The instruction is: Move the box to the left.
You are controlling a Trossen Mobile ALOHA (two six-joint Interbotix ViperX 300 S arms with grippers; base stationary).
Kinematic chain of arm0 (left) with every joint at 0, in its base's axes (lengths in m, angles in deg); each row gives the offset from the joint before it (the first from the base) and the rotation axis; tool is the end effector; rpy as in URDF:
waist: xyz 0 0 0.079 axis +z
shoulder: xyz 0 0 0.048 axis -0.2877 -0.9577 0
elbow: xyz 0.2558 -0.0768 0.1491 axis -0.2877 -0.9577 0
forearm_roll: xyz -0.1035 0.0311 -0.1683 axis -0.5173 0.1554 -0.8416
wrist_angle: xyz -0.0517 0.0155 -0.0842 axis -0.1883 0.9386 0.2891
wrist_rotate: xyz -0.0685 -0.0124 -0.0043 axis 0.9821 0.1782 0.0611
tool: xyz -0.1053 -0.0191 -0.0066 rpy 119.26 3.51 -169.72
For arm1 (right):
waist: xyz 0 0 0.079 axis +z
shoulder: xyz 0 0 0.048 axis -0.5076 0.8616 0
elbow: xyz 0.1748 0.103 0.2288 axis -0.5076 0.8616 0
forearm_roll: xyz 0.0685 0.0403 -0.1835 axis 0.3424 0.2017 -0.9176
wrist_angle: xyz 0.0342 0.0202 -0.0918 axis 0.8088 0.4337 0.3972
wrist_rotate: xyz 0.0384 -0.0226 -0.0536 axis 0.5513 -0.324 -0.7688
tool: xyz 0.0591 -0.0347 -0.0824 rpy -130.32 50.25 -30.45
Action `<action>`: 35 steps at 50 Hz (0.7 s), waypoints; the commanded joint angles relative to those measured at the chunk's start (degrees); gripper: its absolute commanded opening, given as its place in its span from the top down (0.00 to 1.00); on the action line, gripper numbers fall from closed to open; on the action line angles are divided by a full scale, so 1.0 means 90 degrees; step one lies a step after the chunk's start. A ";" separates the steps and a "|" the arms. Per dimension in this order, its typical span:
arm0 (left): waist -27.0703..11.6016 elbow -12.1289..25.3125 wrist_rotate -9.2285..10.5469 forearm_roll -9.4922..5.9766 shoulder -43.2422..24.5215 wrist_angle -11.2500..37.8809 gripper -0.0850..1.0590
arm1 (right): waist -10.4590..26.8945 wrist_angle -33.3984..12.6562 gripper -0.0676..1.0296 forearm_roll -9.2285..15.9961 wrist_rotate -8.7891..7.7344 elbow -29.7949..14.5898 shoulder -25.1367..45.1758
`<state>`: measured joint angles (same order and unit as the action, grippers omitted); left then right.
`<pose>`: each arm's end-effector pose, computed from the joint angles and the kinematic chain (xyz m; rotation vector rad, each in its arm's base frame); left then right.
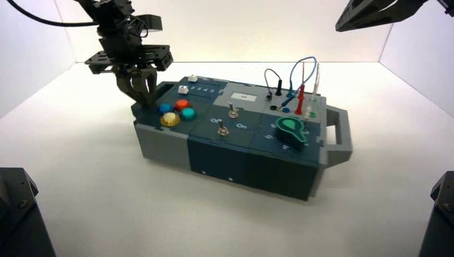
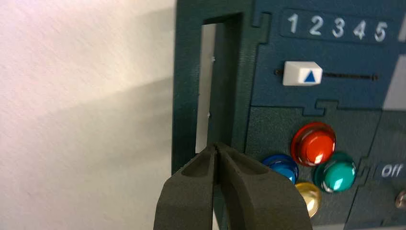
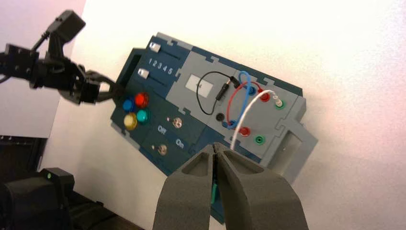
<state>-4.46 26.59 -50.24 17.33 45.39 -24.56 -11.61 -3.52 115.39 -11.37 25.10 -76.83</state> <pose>0.2636 -0.1292 0.0157 0.0774 1.4739 -0.3376 0.1963 0.1198 0.1715 0.3345 0.9704 0.3988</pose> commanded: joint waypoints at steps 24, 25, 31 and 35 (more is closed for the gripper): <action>0.0010 0.0303 0.0059 0.0137 0.0576 -0.0020 0.95 | 0.0010 -0.0166 0.96 0.0049 0.0000 -0.0137 0.0225; 0.0000 0.0332 0.0059 0.0146 0.0625 0.0000 0.95 | 0.0010 -0.0166 0.96 0.0049 0.0000 -0.0137 0.0234; 0.0000 0.0498 0.0059 0.0146 0.0879 0.0078 0.95 | 0.0010 -0.0205 0.96 0.0020 0.0000 -0.0078 0.0352; -0.0010 0.0615 0.0059 0.0137 0.1084 0.0166 0.95 | -0.0049 -0.0361 0.96 -0.0059 0.0039 -0.0088 0.0410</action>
<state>-4.46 30.02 -49.71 18.64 51.98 -23.51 -11.70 -5.71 115.39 -11.37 25.10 -73.58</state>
